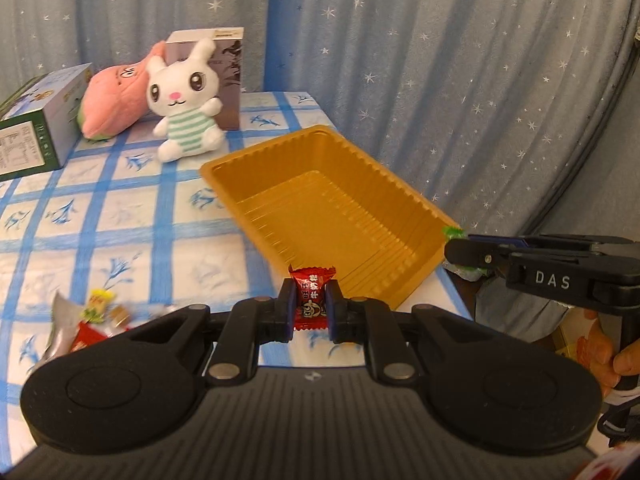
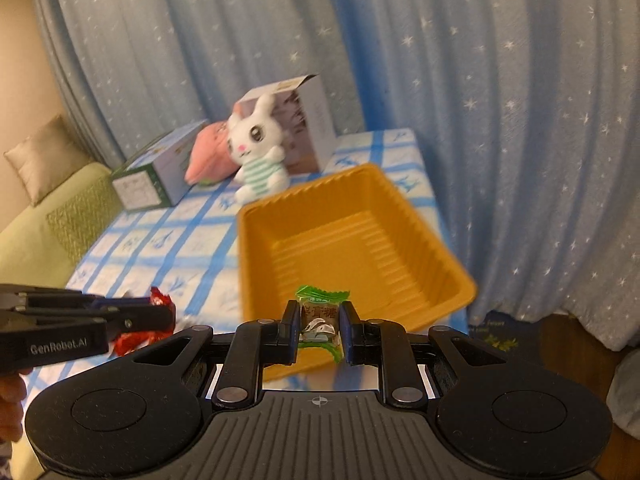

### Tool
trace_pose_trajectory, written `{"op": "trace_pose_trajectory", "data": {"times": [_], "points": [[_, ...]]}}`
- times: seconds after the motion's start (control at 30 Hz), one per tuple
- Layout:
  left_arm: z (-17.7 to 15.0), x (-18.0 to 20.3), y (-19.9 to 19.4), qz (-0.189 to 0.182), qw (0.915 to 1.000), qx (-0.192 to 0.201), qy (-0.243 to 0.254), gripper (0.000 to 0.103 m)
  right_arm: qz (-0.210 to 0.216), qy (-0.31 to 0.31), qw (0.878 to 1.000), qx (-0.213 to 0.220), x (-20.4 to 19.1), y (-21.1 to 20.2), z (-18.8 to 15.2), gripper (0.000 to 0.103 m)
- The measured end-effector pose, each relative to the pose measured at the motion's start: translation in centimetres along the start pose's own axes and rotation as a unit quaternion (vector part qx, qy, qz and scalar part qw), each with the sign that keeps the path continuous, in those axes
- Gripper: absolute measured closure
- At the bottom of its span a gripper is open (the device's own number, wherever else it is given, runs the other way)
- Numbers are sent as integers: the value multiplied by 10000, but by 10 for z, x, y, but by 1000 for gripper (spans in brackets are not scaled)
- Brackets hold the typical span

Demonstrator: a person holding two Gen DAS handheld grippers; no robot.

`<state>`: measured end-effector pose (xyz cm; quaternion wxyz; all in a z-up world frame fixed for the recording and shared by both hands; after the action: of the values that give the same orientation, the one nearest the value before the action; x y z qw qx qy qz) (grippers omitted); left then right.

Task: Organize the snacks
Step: 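Carry both held candies over the orange tray with both grippers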

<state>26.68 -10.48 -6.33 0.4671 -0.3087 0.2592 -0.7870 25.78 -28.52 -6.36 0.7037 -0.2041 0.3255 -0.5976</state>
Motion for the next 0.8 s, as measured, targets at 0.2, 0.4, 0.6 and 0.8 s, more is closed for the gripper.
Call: {"op": "trace_pose_trajectory", "data": {"times": [0.2, 0.4, 0.6, 0.8], "points": [[19, 15, 30, 17, 10000, -36, 72, 89, 29, 16, 9999, 107, 23, 16, 22, 82], [31, 22, 61, 31, 9998, -162, 85, 89, 62, -28, 10000, 58, 34, 36, 32, 82], [35, 21, 88, 48, 9995, -311, 60, 89, 28, 3, 10000, -53, 43, 54, 34, 82], [33, 15, 117, 33, 9985, -546, -64, 89, -27, 74, 9998, -171, 51, 69, 34, 82]]}}
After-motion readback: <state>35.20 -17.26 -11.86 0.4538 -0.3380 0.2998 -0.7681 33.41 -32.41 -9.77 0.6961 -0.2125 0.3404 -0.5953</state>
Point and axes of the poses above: each gripper's, at about its wrist camera, not at the fingertips, and y roughly the way its jaws point, x to its right, z to its top, the point moved 4 cm from there along y, roughly the way its jaws point, and after that the axes turned 8 degrees about -z, right-handed, at the moved point
